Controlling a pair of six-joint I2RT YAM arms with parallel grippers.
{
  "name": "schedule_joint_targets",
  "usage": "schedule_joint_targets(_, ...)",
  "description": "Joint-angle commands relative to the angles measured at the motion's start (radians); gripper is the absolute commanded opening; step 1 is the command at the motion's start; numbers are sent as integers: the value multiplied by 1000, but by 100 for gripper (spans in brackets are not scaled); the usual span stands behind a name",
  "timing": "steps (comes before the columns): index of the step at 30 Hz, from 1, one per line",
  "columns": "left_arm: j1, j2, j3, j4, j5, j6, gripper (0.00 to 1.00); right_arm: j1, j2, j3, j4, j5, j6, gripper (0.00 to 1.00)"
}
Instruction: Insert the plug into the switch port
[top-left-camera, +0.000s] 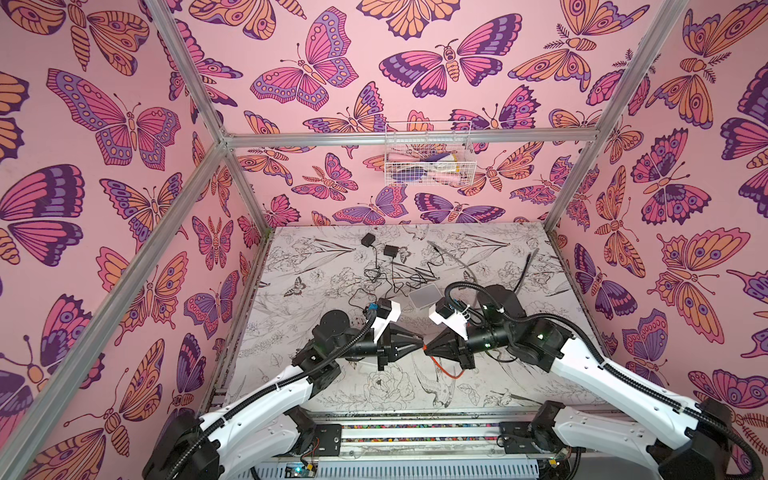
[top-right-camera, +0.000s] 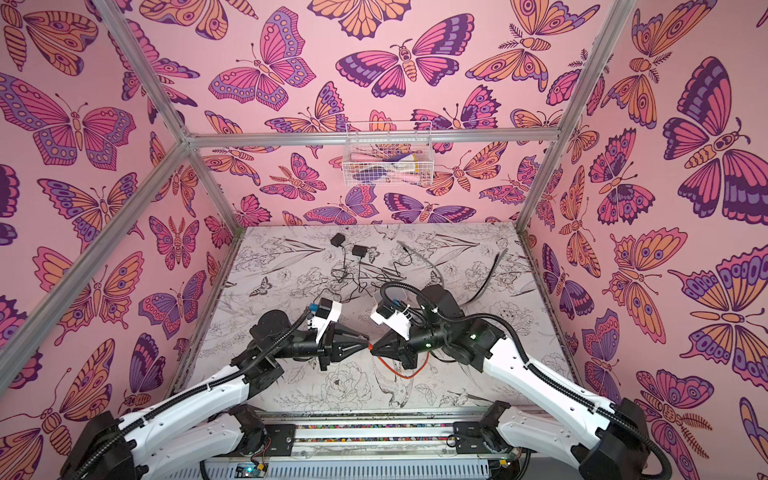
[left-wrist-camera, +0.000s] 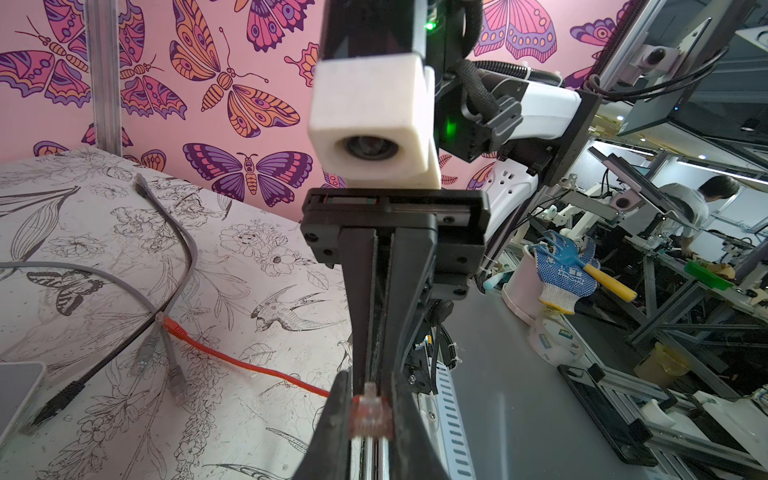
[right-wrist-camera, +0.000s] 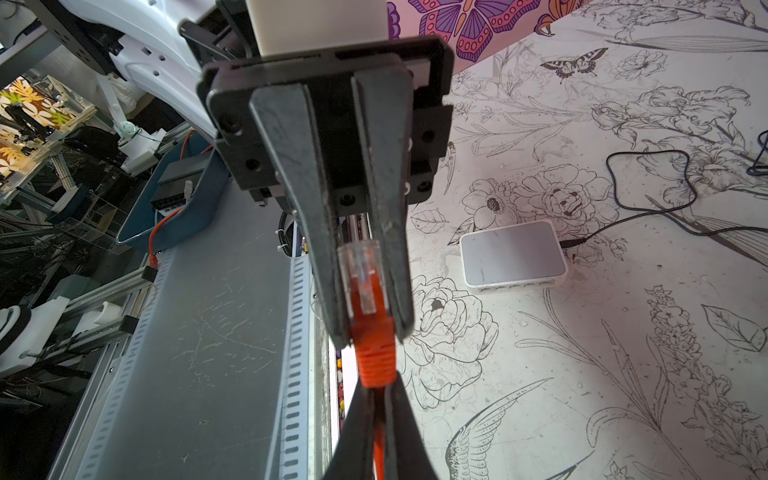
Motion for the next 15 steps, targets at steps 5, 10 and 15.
schedule_joint_targets(5,5,-122,19,-277,-374,50,67,5,10,27,-31,171,-12,0)
schedule_joint_targets(10,78,-124,64,-523,-682,-26,65,72,147,121,-212,454,-86,0)
schedule_joint_targets(15,253,-67,19,-599,-668,-183,57,158,287,182,-291,722,-106,0)
